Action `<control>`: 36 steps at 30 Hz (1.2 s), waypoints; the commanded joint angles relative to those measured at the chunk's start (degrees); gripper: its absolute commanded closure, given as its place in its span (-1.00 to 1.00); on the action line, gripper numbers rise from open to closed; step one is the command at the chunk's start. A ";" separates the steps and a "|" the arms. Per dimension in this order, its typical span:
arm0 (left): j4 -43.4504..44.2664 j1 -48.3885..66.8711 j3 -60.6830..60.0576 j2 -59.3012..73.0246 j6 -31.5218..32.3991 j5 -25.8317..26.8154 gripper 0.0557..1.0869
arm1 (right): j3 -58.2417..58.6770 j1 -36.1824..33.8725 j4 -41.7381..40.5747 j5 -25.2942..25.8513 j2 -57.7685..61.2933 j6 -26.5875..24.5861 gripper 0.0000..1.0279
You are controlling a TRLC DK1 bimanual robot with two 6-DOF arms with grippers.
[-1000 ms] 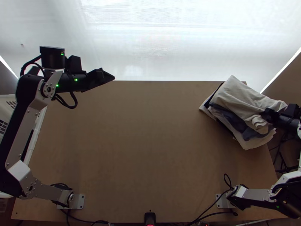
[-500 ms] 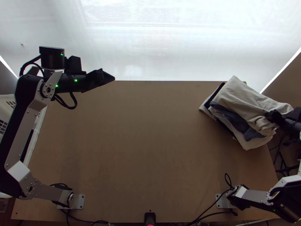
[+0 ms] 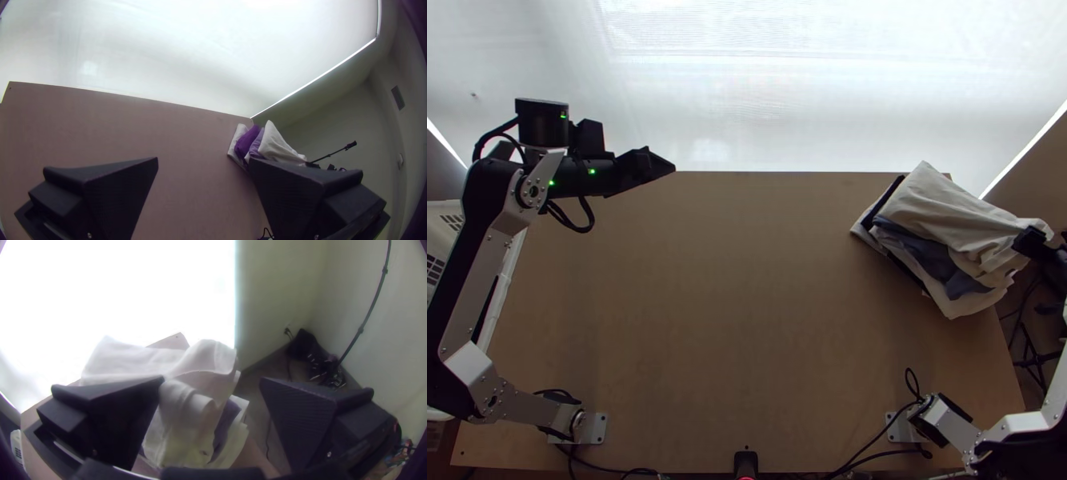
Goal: Fold the t-shirt
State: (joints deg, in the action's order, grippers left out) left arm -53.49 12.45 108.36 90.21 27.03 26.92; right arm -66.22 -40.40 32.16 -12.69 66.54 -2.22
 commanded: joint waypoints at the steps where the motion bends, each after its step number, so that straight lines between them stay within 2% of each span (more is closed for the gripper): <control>1: -0.03 0.47 0.36 0.05 0.40 -0.02 -0.92 | -1.99 2.26 -0.87 3.46 -2.65 -0.86 -0.85; 2: -0.03 0.56 0.36 0.05 0.48 -0.02 -0.92 | -1.72 2.35 -0.43 3.46 -2.56 -0.86 -0.76; 6: -0.03 0.56 0.45 -0.30 0.75 -0.11 -0.92 | 0.47 3.22 0.97 3.37 -1.50 -1.12 -0.69; 13: -0.29 -0.23 0.45 -1.01 1.01 -0.11 -0.92 | 2.58 4.10 -2.72 3.37 -2.47 -0.68 -0.70; 19: -0.38 -0.41 0.10 -1.18 1.27 -0.11 -0.92 | 2.14 20.80 -9.40 3.46 -1.42 -1.47 -0.70; 22: -0.29 -0.05 0.10 -1.01 1.54 -0.11 -0.92 | 5.92 27.04 -15.99 4.51 -1.24 -1.65 -0.70; 25: -0.29 -0.05 0.19 -1.18 1.80 -0.20 -0.92 | 12.60 29.24 -26.89 8.12 -0.10 -2.26 -0.70; 28: -0.38 -0.32 0.19 -1.44 1.98 -0.29 -0.92 | 17.88 27.75 -35.06 10.49 3.51 -3.58 -0.70; 32: -0.47 -0.93 0.19 -1.53 1.98 -0.37 -0.92 | 24.56 22.82 -46.14 10.67 8.95 -4.55 -0.70; 36: -0.47 -1.46 0.19 -1.09 1.98 -0.37 -0.92 | 28.16 21.24 -50.62 10.67 17.22 -6.04 -0.71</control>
State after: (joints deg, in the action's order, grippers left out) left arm -53.91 11.68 108.53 88.82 28.93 26.70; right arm -45.93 -17.10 -7.55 -2.96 73.76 -6.48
